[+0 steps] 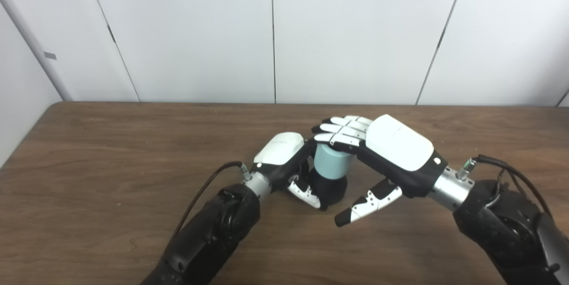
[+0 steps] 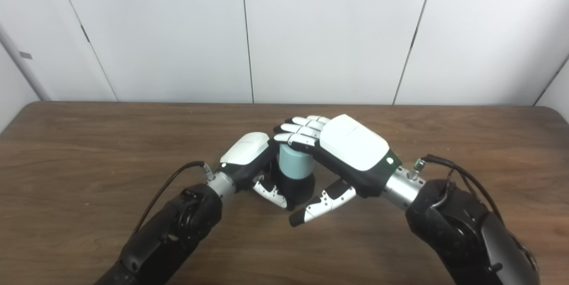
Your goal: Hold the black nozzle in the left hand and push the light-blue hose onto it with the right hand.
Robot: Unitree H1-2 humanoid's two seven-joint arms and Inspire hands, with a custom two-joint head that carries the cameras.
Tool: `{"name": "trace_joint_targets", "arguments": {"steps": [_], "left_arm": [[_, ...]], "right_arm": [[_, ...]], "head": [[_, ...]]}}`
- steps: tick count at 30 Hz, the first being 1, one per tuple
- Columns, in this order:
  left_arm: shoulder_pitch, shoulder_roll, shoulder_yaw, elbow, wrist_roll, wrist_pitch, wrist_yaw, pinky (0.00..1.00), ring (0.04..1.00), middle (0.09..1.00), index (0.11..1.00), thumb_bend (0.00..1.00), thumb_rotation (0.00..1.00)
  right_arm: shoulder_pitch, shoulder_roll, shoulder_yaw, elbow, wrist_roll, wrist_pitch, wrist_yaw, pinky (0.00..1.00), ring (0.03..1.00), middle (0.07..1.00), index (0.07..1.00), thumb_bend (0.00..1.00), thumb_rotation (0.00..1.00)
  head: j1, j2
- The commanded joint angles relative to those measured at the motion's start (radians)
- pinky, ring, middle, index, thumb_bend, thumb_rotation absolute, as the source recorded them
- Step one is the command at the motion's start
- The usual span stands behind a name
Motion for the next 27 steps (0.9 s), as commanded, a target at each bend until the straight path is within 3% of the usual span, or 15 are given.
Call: {"name": "trace_joint_targets", "arguments": {"steps": [1, 12, 19, 24, 27], "left_arm": [[0.028, 0.042, -0.012, 0.042, 0.039, 0.033, -0.052, 0.36, 0.392, 0.470, 0.477, 0.53, 0.00], [0.027, 0.040, -0.014, 0.040, 0.042, 0.039, -0.060, 0.35, 0.380, 0.483, 0.470, 0.53, 0.00], [0.032, 0.037, -0.009, 0.030, 0.040, 0.046, -0.067, 0.36, 0.388, 0.482, 0.471, 0.53, 0.00], [0.033, 0.034, -0.007, 0.039, 0.036, 0.041, -0.060, 0.35, 0.380, 0.490, 0.467, 0.53, 0.00], [0.035, 0.033, -0.007, 0.045, 0.037, 0.038, -0.055, 0.34, 0.374, 0.480, 0.471, 0.53, 0.00]], "right_arm": [[0.008, -0.011, 0.020, -0.003, -0.002, -0.011, 0.050, 0.87, 0.893, 0.874, 0.835, 0.60, 0.75], [-0.030, 0.001, 0.071, 0.065, -0.068, 0.015, 0.085, 0.88, 0.901, 0.890, 0.854, 0.62, 0.75], [-0.052, -0.013, 0.088, 0.049, -0.099, 0.048, 0.131, 0.90, 0.921, 0.906, 0.866, 0.64, 0.77], [-0.065, -0.019, 0.049, 0.036, -0.062, 0.047, 0.109, 0.90, 0.921, 0.906, 0.866, 0.64, 0.77], [-0.079, 0.003, 0.000, 0.010, -0.043, 0.064, 0.072, 0.86, 0.894, 0.887, 0.843, 0.62, 0.72]], "head": [[0.001, 0.003], [0.001, 0.007], [0.002, 0.010], [0.001, 0.009], [-0.001, 0.008]]}}
